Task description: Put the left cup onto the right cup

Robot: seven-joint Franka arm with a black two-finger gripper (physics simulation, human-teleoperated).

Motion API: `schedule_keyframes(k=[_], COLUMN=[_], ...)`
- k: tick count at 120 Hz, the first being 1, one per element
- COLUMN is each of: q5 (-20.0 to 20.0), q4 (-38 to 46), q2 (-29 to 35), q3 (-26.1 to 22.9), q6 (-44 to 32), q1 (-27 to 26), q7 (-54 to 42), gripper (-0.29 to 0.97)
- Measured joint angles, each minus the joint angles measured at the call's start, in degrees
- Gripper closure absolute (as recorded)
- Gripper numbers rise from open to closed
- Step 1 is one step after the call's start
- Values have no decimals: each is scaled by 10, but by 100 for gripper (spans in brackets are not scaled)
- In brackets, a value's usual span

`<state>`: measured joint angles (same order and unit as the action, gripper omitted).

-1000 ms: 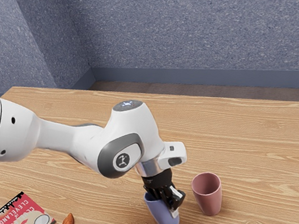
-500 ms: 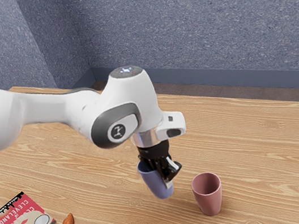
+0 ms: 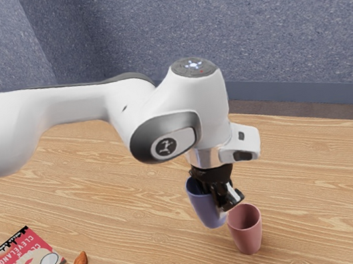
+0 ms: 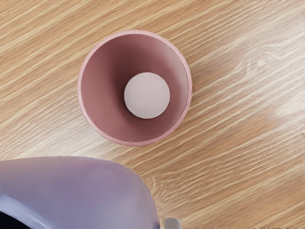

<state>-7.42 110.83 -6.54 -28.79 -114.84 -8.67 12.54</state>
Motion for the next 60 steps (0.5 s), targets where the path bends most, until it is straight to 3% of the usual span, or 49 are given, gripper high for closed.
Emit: schedule_keyframes(k=[18, 60], q5=[-17, -69], q4=[-25, -117], q2=[-7, -91], q3=[1, 20], q6=[13, 40], q1=[-30, -61], q7=[13, 34], gripper=[78, 78])
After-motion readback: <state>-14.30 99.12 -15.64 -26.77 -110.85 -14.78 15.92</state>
